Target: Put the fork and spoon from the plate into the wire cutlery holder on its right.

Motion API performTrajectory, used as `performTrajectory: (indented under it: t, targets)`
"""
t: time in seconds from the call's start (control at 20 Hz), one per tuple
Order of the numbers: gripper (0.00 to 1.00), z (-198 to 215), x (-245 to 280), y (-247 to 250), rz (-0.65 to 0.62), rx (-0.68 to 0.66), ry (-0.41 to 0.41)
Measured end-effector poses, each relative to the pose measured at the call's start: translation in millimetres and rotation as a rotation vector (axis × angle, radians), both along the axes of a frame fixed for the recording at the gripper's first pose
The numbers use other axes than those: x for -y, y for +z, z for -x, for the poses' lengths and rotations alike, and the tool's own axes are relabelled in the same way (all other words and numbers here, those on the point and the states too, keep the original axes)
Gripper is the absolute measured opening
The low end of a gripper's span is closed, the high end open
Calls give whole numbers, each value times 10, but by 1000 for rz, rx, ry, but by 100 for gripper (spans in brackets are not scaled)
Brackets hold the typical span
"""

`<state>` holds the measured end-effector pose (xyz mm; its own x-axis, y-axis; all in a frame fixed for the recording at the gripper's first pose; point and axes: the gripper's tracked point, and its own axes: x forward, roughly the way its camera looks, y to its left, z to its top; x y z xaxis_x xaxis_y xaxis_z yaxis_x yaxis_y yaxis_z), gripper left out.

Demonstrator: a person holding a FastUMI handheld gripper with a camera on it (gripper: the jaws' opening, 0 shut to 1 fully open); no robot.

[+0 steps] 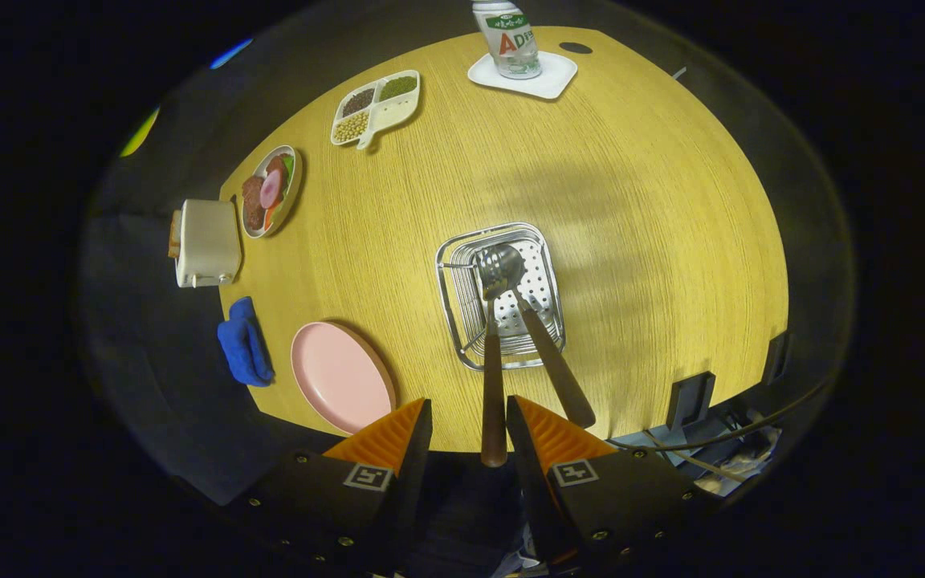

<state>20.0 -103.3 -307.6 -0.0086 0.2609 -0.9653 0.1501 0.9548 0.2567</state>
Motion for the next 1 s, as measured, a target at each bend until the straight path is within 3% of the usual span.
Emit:
performTrajectory:
  t: [0.65, 0.8, 1.0]
  targets:
    - [58, 3, 171, 543, 16, 152, -32]
    - [57, -203, 206, 731, 58, 289, -39]
    - [58, -604, 329, 1213, 124, 570, -86]
